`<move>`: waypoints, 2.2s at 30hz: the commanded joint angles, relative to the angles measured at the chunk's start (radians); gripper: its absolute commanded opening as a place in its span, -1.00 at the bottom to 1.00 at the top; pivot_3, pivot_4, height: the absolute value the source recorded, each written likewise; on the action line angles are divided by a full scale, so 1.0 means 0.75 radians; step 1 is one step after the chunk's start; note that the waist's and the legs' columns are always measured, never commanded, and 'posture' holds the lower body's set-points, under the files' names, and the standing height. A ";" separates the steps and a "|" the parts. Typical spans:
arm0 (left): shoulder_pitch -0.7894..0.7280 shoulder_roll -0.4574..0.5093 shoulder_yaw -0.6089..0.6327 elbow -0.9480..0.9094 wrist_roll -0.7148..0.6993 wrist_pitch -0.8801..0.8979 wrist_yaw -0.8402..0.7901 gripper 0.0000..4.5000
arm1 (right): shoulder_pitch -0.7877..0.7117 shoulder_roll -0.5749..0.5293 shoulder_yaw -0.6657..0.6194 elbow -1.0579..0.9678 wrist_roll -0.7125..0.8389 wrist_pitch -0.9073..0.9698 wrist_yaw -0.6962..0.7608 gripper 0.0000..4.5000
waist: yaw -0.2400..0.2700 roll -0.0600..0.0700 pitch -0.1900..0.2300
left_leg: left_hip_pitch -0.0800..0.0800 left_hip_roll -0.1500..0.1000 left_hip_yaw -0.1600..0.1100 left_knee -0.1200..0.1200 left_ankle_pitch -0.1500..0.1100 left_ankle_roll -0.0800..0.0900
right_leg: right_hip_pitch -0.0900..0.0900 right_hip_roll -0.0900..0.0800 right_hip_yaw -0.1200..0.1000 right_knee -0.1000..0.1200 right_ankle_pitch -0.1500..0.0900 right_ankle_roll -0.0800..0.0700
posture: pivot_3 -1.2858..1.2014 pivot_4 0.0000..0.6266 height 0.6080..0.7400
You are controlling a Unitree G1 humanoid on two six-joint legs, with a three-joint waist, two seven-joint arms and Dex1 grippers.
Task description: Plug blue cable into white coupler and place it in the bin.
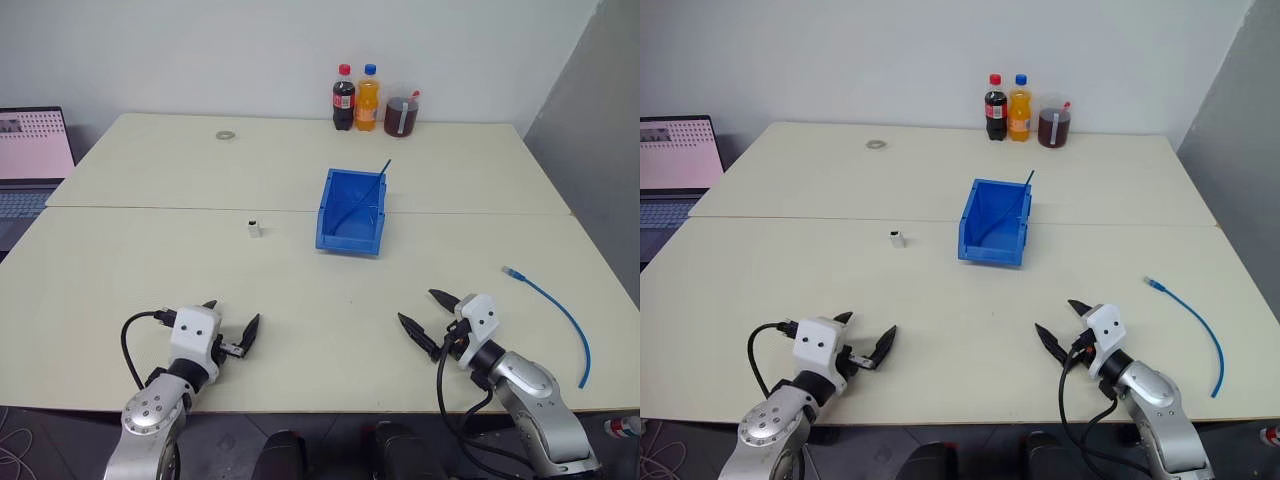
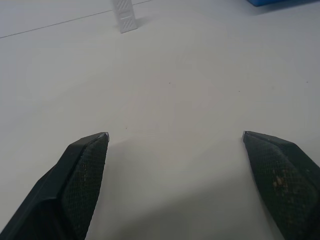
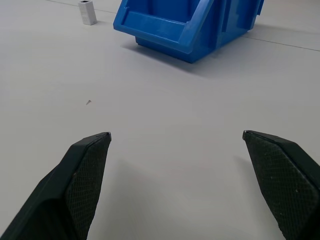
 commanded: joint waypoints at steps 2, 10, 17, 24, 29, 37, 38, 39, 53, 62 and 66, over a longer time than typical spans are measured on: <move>0.019 0.030 0.018 -0.011 -0.044 -0.062 -0.075 1.00 | -0.007 -0.010 -0.005 -0.021 -0.004 -0.009 0.009 0.99 | 0.000 0.000 0.000 | 0.000 0.000 0.000 0.000 0.000 0.000 | 0.000 0.000 0.000 0.000 0.000 0.000 | 0.03 -0.52 1.00; 0.019 0.088 0.021 -0.012 -0.125 -0.143 -0.241 1.00 | 0.002 -0.002 -0.005 -0.032 -0.010 -0.015 -0.007 0.99 | 0.000 0.000 0.000 | 0.000 0.000 0.001 0.000 0.000 0.000 | 0.000 0.000 -0.001 0.000 -0.001 -0.001 | 0.03 -0.52 1.00; -0.127 0.213 -0.031 -0.056 -0.194 -0.098 -0.423 1.00 | -0.030 0.005 -0.125 -0.095 0.035 -0.009 -0.086 0.99 | 0.000 0.001 0.001 | 0.000 0.000 0.001 0.000 0.000 0.000 | 0.000 0.000 -0.001 0.000 -0.001 -0.002 | 0.03 -0.52 1.00; -0.524 0.351 -0.188 -0.041 -0.309 0.196 -0.622 1.00 | -0.038 -0.198 -0.483 -0.063 0.137 0.101 -0.100 0.99 | 0.014 0.003 0.002 | -0.002 -0.004 0.004 0.002 0.000 0.000 | 0.001 0.001 0.000 -0.002 0.002 0.005 | 0.03 -0.52 1.00; -0.744 0.401 -0.339 -0.038 -0.321 0.323 -0.763 1.00 | -0.050 -0.378 -0.655 0.136 0.175 0.249 -0.047 0.99 | 0.000 0.004 0.002 | -0.003 -0.005 0.003 0.000 0.000 0.000 | 0.000 0.003 0.000 -0.002 0.001 0.003 | 0.03 -0.52 1.00; -0.889 0.383 -0.484 0.047 -0.232 0.249 -0.865 1.00 | -0.062 -0.536 -0.709 0.378 0.201 0.410 0.078 0.99 | -0.008 0.005 0.003 | -0.001 -0.003 0.002 0.000 0.000 0.000 | 0.000 0.007 0.001 0.000 0.000 0.001 | 0.03 -0.52 1.00; -0.908 0.367 -0.496 0.064 -0.221 0.238 -0.863 1.00 | -0.059 -0.552 -0.704 0.400 0.195 0.423 0.094 0.99 | -0.004 0.005 0.003 | -0.001 -0.003 0.002 0.000 0.000 0.000 | 0.000 0.007 0.001 0.000 0.000 0.001 | 0.03 -0.52 1.00; -0.921 0.354 -0.508 0.076 -0.214 0.227 -0.864 1.00 | -0.050 -0.568 -0.690 0.405 0.195 0.437 0.124 0.99 | -0.002 0.006 0.003 | -0.001 -0.004 0.003 0.000 0.000 0.000 | 0.000 0.007 0.001 0.000 0.000 0.001 | 0.03 -0.52 1.00; -0.964 0.292 -0.552 0.110 -0.174 0.191 -0.881 1.00 | -0.129 -0.651 -0.622 0.500 0.224 0.798 0.198 0.19 | -0.002 0.005 0.003 | -0.001 -0.005 0.002 0.001 0.000 0.000 | 0.001 0.006 0.001 0.000 0.000 0.003 | 0.03 -0.52 1.00; -0.989 0.281 -0.556 0.081 -0.180 0.229 -0.877 1.00 | -0.161 -0.701 -0.588 0.576 0.179 0.761 0.232 -0.64 | -0.002 0.004 0.003 | -0.002 -0.004 0.001 0.001 0.000 0.000 | 0.001 0.006 0.000 -0.001 0.000 0.003 | 0.03 -0.52 1.00; -1.003 0.273 -0.555 0.079 -0.185 0.249 -0.878 1.00 | -0.165 -0.716 -0.581 0.582 0.171 0.708 0.276 -0.97 | -0.004 0.004 0.003 | -0.001 -0.004 0.002 0.001 0.000 0.000 | 0.002 0.006 0.000 -0.001 0.000 0.003 | 0.03 -0.52 1.00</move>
